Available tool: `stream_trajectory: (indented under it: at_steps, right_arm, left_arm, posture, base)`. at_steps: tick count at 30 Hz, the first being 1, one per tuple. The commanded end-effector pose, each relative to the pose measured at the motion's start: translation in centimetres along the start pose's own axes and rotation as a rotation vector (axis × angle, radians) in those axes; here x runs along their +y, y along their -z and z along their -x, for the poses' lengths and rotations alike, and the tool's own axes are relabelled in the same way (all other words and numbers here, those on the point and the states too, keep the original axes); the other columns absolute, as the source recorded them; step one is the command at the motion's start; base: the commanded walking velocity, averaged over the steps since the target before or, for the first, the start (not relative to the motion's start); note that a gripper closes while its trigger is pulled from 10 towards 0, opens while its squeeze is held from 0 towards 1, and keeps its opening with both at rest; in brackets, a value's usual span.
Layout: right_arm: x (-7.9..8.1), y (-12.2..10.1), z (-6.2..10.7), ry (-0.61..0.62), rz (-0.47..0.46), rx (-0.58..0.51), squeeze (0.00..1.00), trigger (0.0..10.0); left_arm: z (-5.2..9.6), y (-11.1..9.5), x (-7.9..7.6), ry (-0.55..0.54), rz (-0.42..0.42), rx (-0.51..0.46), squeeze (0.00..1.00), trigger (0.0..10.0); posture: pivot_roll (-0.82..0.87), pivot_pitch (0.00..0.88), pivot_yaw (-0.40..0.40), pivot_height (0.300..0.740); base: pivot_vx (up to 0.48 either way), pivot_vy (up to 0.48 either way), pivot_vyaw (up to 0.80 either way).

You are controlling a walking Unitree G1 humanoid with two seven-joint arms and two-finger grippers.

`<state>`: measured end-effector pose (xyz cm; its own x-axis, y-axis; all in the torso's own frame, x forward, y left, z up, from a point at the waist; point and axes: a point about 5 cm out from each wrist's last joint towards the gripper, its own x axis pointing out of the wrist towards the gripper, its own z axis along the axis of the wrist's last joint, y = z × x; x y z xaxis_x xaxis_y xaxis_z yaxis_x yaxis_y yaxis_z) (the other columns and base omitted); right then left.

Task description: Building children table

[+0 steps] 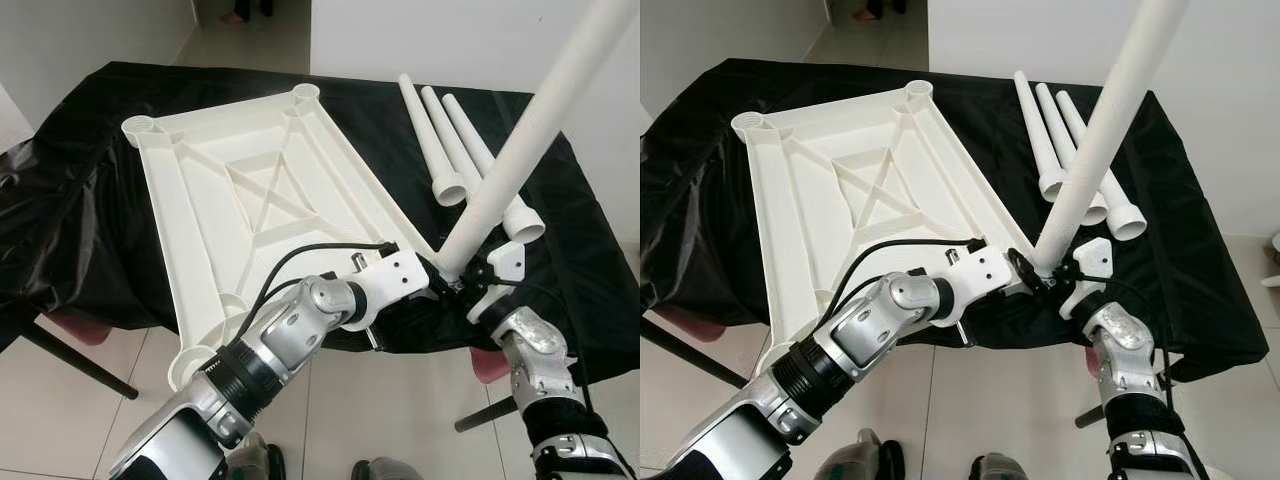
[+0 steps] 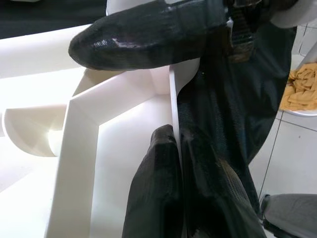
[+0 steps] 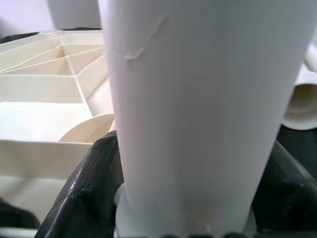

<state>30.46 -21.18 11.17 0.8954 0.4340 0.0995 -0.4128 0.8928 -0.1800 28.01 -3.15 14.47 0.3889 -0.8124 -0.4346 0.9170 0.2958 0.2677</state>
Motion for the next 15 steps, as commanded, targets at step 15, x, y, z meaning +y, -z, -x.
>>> stream_trajectory:
  at_steps: [15]
  right_arm:
    - [-1.0,-0.3,0.3,0.640,-0.063,0.043,0.00,10.0]
  left_arm:
    - [-0.3,-0.6,-1.1,0.099,-0.030,-0.017,0.00,10.0]
  posture:
    - [-0.07,0.083,0.033,0.740]
  base:
    - [0.000,0.000,0.00]
